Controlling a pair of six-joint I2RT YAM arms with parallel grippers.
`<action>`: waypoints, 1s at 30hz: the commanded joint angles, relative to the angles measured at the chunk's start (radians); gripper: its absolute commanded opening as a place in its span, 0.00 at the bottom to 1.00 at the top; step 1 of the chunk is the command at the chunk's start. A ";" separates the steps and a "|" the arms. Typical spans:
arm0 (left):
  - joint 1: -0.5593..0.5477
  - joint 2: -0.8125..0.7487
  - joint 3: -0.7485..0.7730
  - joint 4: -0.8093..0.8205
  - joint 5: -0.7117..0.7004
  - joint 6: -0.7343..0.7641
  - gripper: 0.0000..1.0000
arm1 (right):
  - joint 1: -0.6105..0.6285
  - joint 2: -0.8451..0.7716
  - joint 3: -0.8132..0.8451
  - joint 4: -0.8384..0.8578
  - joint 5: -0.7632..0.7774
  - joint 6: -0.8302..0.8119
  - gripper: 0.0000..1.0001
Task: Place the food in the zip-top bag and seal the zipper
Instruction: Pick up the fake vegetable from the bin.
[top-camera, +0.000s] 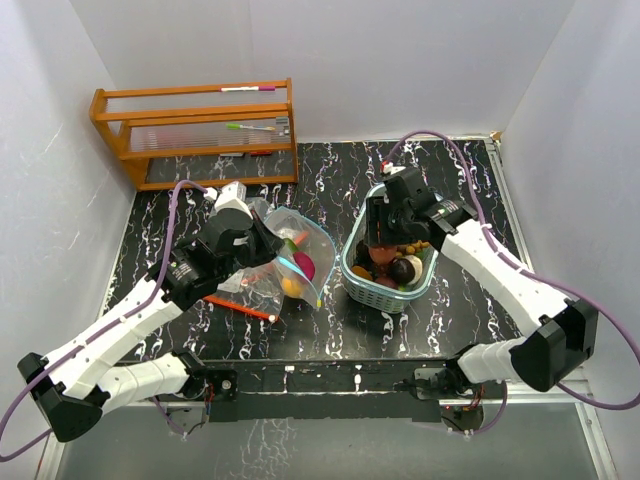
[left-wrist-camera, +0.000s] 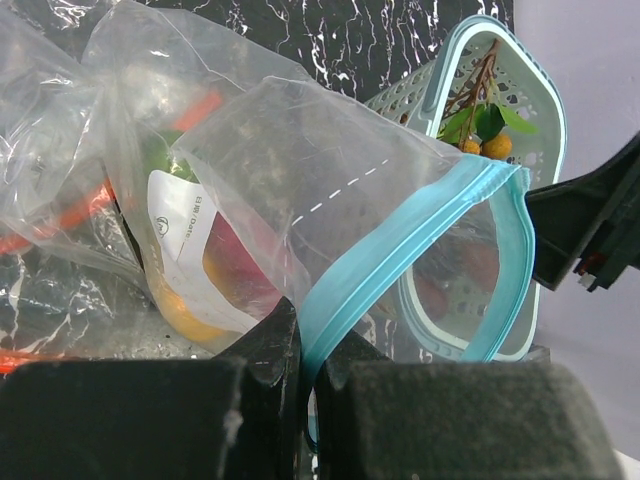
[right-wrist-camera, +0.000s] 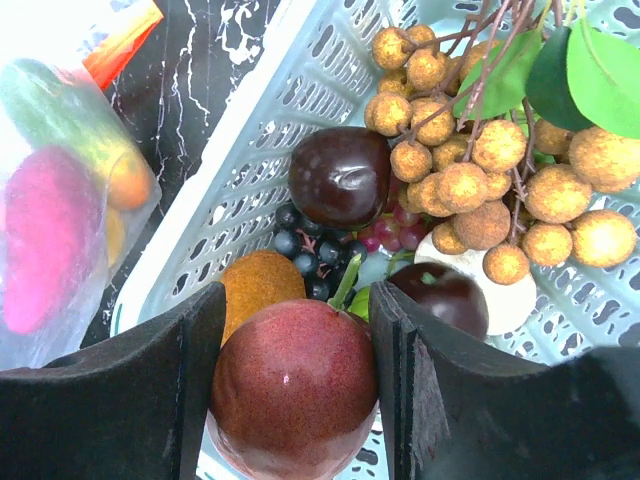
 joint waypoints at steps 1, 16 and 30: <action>0.006 -0.008 0.002 0.012 -0.006 -0.004 0.00 | -0.003 -0.039 0.038 -0.030 0.014 0.006 0.27; 0.005 0.149 0.032 0.118 0.085 -0.005 0.00 | -0.001 -0.164 0.176 0.058 -0.132 0.006 0.26; 0.007 0.157 0.064 0.112 0.100 0.004 0.00 | 0.070 -0.098 0.133 0.433 -0.488 0.101 0.23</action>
